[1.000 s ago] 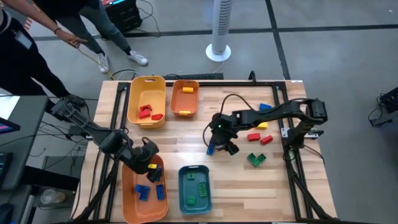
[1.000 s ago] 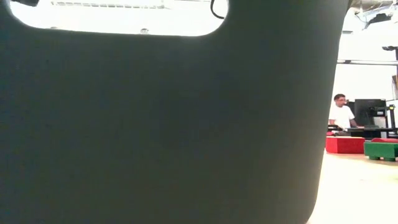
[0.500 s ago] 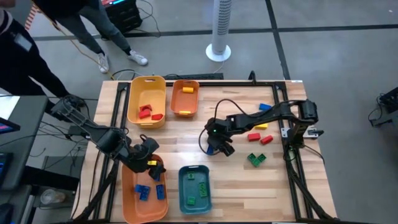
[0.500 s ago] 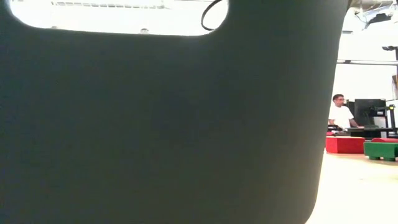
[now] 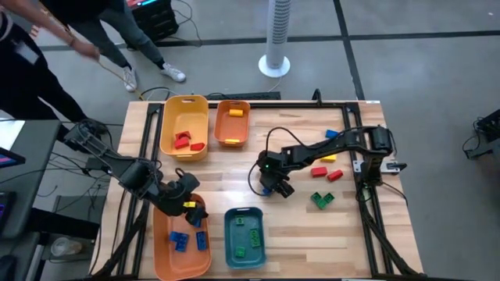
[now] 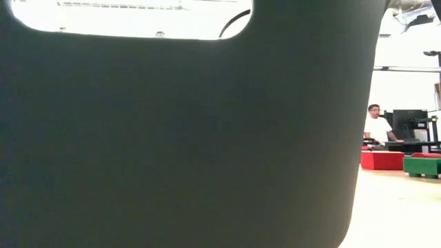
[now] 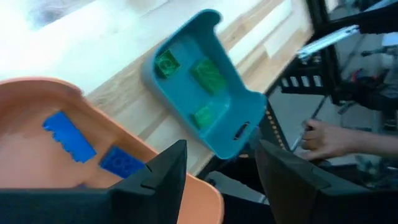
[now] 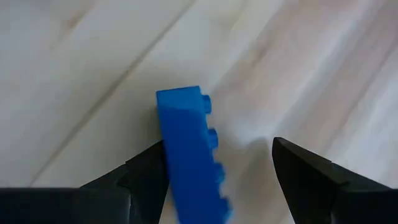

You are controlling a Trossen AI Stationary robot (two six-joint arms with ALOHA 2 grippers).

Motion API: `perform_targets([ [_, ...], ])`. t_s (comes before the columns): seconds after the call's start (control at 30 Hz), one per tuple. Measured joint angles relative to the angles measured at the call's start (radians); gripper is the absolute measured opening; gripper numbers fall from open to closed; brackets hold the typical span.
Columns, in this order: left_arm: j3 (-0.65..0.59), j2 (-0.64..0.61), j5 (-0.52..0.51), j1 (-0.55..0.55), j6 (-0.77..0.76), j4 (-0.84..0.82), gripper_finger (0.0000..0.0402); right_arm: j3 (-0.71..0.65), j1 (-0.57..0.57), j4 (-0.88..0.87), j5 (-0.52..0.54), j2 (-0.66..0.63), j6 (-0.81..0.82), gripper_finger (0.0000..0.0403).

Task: Sort blocks
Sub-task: Put the blue game piece into the large orange bin

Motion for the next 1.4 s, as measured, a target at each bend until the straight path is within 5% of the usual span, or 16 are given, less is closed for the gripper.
perform_targets([
  [0.3,0.065,-0.001,-0.002,0.003,0.034,-0.021,0.0185,0.003,-0.013,0.005,0.003,0.027,0.097,0.0253],
  [0.67,0.065,0.0,-0.107,0.057,0.095,-0.116,0.0185,0.021,-0.021,-0.031,0.032,0.007,0.161,0.0073],
  [0.93,0.065,0.0,-0.248,0.243,0.523,-0.105,0.0185,0.17,-0.09,-0.159,0.038,-0.016,0.362,0.0077],
  [1.1,0.065,0.0,-0.252,0.344,0.74,-0.09,0.0185,0.262,-0.099,-0.217,0.046,-0.085,0.431,0.009],
  [1.4,0.065,0.004,-0.239,0.415,1.115,0.022,0.0186,0.283,-0.086,-0.052,0.079,-0.261,0.433,0.0082],
])
